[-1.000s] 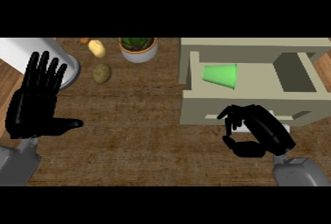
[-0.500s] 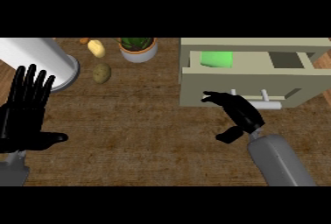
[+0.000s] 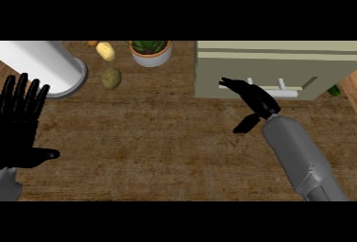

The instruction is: Pick up the cup, place it into the drawer and close the drawer

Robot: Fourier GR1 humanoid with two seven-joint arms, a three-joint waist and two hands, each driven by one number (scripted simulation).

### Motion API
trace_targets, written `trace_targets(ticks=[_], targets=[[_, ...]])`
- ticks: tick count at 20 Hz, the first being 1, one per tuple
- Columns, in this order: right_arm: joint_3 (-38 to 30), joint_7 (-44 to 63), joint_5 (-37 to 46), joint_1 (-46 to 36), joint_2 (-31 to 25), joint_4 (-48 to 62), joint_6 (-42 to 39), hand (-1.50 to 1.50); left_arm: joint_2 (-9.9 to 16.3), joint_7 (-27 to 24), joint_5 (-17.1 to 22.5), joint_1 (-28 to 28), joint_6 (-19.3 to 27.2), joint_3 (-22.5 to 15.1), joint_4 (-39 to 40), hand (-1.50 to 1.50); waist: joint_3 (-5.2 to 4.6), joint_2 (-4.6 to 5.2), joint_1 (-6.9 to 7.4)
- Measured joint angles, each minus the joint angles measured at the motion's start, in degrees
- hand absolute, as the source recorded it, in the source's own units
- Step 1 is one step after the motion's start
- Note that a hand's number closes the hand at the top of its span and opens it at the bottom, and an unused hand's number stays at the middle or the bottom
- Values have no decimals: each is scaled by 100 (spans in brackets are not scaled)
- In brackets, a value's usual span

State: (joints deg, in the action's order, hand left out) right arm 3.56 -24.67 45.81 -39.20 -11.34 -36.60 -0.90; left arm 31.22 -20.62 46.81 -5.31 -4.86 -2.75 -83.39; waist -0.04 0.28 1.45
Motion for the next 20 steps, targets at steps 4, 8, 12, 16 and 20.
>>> trace_targets(ticks=[4, 8, 12, 16, 20], targets=[[-271, -590, -64, -583, -242, 932, -62, -150, -55, 106, 14, -54, -121, 17, 1, -150, -7, -3, 75], [-421, -945, -64, -1006, -415, 1562, -138, -150, -138, 37, -68, -116, -224, 19, 139, -150, -12, 4, 146], [-493, -1214, -58, -1244, -567, 1981, -343, -150, -117, 71, -94, -146, -312, 31, 142, -150, -11, 21, 225], [-576, -1335, -81, -1397, -609, 2258, -447, -150, -175, 29, -216, -240, -288, 4, 210, -150, -20, 25, 243], [-605, -1449, -68, -1506, -653, 2466, -553, -150, -201, 14, -278, -256, -328, -7, 275, -150, -19, 25, 262]])
